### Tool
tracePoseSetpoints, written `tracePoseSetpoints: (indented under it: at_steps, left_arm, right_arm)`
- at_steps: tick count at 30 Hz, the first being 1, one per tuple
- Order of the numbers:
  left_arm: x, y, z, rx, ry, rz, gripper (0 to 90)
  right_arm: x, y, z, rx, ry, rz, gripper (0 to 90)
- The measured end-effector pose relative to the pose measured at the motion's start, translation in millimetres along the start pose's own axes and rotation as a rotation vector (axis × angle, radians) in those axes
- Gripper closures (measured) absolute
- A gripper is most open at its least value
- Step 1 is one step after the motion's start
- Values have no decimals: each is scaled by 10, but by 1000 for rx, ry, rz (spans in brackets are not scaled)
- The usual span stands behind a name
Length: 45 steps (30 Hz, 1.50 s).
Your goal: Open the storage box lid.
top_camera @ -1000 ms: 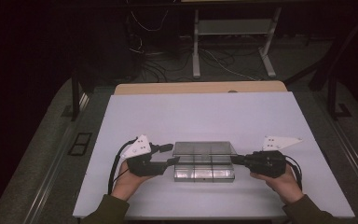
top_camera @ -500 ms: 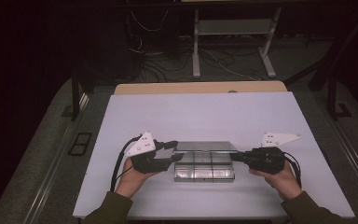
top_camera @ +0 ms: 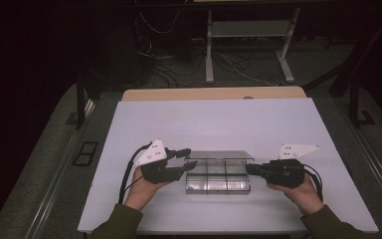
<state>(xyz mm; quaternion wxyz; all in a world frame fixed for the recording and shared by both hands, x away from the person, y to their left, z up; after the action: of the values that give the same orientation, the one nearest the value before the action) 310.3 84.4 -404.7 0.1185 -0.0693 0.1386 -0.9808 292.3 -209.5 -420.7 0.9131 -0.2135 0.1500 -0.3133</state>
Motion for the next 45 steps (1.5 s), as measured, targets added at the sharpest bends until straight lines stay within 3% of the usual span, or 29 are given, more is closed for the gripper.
tracePoseSetpoints:
  at_steps: [6, 17, 25, 35, 45]
  left_arm:
    - [-16, 31, 44, 5, 1, 0, 533]
    - [-61, 57, 95, 15, 1, -4, 548]
    - [-102, 69, 139, 15, 0, 3, 568]
    - [-170, 81, 186, 26, 0, 9, 590]
    - [-243, 96, 234, 31, 11, 12, 619]
  right_arm:
    - [38, -39, -58, -12, 7, -11, 813]
    - [88, -149, -201, -36, 14, -46, 645]
    - [155, -164, -313, -60, 30, -86, 502]
    - [150, -159, -503, -76, 17, -121, 361]
    - [132, -199, -622, -59, -1, -154, 306]
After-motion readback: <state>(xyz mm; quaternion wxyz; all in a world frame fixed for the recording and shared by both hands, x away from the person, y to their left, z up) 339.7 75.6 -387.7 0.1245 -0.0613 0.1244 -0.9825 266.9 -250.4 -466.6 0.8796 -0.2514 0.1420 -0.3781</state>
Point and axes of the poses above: each handheld gripper's, and its own axes: y roughly forward along the jaws, z roughly out of its top, x roughly to its right, the point moved 5 cm from there along y, roughly forward along the jaws, and after that the axes turned 12 degrees about -z, right-handed, at the moved point
